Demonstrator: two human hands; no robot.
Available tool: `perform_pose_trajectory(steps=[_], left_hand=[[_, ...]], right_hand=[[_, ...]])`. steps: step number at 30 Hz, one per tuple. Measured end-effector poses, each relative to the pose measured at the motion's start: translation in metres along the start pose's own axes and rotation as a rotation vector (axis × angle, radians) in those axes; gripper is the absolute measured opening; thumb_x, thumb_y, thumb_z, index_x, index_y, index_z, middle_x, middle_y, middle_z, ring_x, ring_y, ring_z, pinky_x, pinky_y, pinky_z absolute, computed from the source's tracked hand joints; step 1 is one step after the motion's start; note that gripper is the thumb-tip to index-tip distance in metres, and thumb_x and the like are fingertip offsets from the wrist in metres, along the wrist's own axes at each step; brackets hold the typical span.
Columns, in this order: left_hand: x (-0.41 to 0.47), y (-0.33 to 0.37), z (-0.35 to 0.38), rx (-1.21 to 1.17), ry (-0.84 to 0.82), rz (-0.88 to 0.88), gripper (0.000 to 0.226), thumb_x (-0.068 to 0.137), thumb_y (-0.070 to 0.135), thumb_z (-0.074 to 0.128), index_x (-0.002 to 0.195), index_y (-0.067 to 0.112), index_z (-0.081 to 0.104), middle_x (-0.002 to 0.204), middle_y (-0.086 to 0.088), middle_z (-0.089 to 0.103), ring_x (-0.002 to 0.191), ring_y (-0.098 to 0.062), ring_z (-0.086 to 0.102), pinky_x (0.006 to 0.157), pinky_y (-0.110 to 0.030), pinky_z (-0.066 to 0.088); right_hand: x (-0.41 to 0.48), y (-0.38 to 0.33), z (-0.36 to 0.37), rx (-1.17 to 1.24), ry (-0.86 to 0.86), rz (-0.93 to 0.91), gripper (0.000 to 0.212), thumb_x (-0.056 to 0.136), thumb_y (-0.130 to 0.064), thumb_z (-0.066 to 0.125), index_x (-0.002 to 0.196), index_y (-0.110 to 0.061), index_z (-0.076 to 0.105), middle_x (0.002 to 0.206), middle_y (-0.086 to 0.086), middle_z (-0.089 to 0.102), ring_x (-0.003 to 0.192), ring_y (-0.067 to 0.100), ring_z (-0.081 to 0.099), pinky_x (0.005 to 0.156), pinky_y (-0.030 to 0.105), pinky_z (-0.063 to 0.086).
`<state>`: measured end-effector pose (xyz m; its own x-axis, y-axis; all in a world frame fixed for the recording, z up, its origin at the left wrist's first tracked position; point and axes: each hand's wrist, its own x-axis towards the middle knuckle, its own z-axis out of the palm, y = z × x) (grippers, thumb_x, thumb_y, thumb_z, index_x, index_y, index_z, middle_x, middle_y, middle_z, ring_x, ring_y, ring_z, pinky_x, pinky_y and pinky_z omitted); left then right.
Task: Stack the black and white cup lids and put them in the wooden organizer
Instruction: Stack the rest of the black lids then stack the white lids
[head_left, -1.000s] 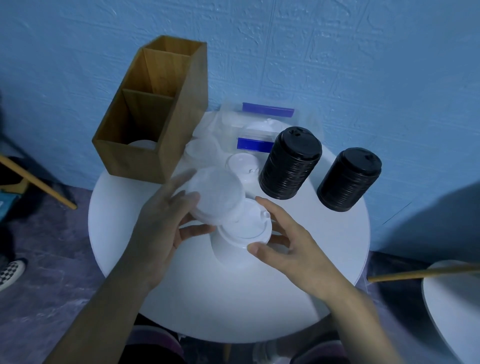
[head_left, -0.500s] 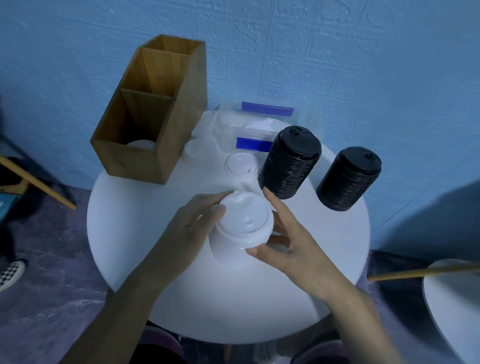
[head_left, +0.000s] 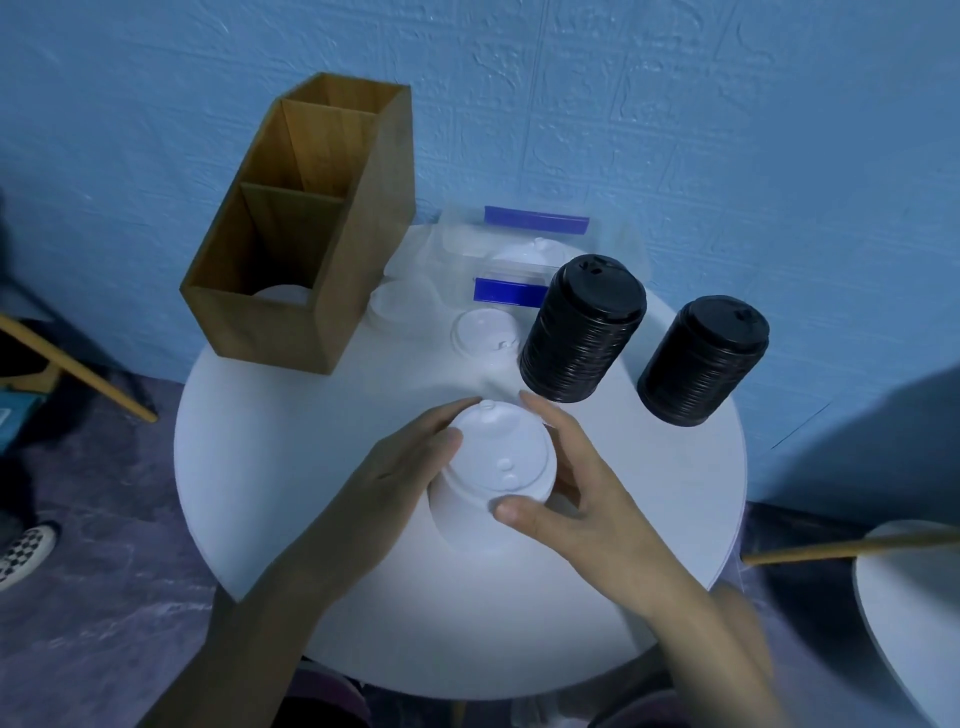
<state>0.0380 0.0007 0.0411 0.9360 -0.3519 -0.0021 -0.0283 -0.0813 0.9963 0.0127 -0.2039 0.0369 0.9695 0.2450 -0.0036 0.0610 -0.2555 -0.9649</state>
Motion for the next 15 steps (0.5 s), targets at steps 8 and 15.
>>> perform_pose_trajectory(steps=[8, 15], left_hand=[[0.075, -0.026, -0.026, 0.667, 0.241, 0.125, 0.037, 0.100, 0.046, 0.054, 0.137, 0.037, 0.057, 0.140, 0.018, 0.056, 0.125, -0.001, 0.053, 0.109, -0.022, 0.038], [0.137, -0.038, -0.017, 1.145, 0.178, 0.261, 0.047, 0.093, 0.043, 0.069, 0.137, 0.026, 0.062, 0.149, -0.002, 0.054, 0.134, -0.029, 0.050, 0.114, -0.040, 0.036]], right_hand=[[-0.006, -0.002, -0.018, 0.008, 0.025, 0.042, 0.079, 0.080, -0.016, 0.082, 0.143, -0.045, 0.044, 0.129, -0.033, 0.059, 0.124, -0.008, 0.054, 0.089, 0.004, 0.043], [-0.009, 0.000, -0.024, 0.003, 0.042, 0.040, 0.077, 0.083, -0.012, 0.080, 0.140, -0.048, 0.044, 0.128, -0.032, 0.060, 0.122, -0.008, 0.055, 0.089, 0.005, 0.044]])
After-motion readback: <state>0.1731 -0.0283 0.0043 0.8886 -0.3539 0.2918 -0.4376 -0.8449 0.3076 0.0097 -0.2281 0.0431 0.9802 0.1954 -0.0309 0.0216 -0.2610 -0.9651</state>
